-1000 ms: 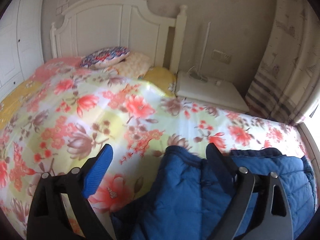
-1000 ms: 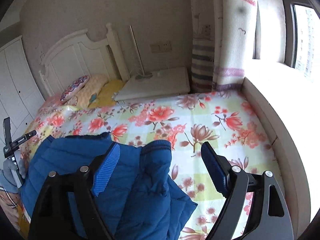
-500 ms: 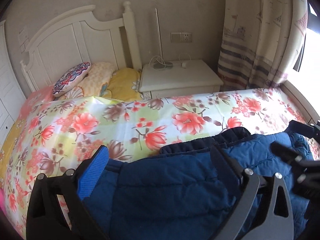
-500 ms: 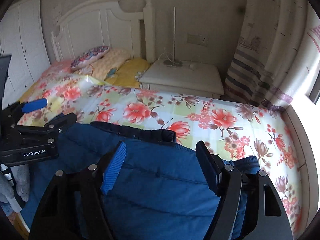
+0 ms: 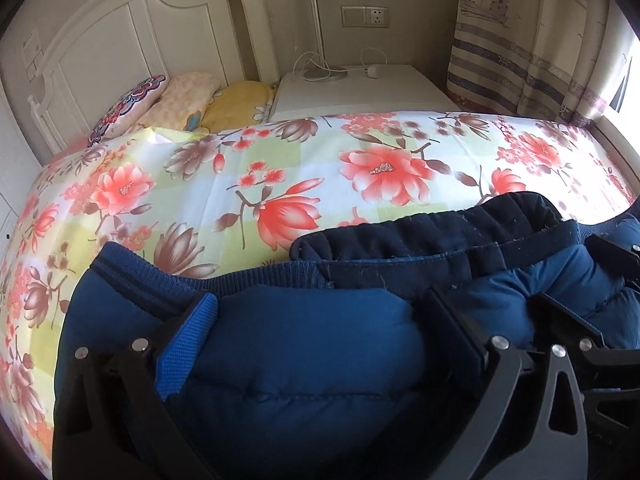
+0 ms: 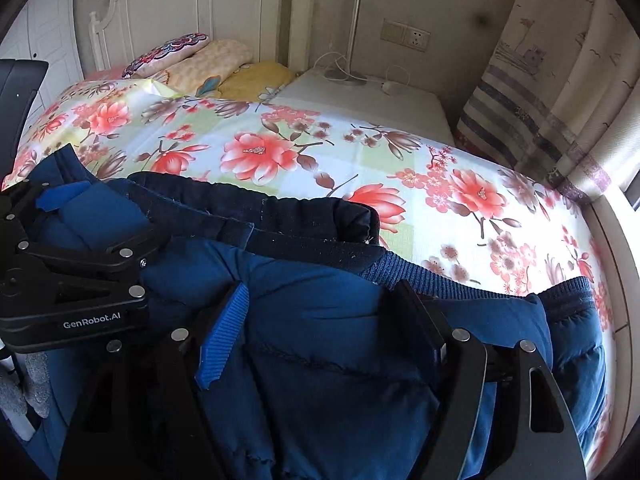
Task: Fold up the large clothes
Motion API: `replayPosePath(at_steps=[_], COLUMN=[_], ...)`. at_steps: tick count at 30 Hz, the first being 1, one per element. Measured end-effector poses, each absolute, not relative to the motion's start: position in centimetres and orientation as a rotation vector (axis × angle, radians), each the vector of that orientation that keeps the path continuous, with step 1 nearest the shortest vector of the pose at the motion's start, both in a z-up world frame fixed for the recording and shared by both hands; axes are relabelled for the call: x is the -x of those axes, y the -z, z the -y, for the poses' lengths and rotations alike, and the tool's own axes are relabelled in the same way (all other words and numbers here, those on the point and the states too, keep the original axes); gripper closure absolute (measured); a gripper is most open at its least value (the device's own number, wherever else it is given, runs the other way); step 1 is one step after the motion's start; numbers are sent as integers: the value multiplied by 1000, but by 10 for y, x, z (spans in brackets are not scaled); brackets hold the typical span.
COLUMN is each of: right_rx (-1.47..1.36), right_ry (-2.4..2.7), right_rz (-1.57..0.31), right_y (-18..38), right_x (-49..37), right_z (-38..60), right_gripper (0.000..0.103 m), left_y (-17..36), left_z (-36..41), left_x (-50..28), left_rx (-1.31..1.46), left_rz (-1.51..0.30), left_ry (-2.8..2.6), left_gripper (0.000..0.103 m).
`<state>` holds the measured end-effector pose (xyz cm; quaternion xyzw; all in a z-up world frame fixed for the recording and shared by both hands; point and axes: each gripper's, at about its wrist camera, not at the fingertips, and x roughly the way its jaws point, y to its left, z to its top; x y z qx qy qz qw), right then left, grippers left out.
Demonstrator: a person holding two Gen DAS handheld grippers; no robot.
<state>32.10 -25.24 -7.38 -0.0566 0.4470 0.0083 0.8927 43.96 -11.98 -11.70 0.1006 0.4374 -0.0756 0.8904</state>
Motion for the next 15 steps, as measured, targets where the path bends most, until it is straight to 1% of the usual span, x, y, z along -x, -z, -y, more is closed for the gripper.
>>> replayPosePath(at_steps=[14,15], right_rx=[126,125], right_ry=[-2,-15], right_rz=[-909,-922], right_y=[74,73], right_x=[-320,-321], right_z=[249,250], right_gripper=[31,30], left_y=[115,114], left_z=[120,119], left_x=[-435,-436], left_rx=[-216,-214], left_rz=[-892,-903], left_ry=[144,150], left_gripper=[2,2])
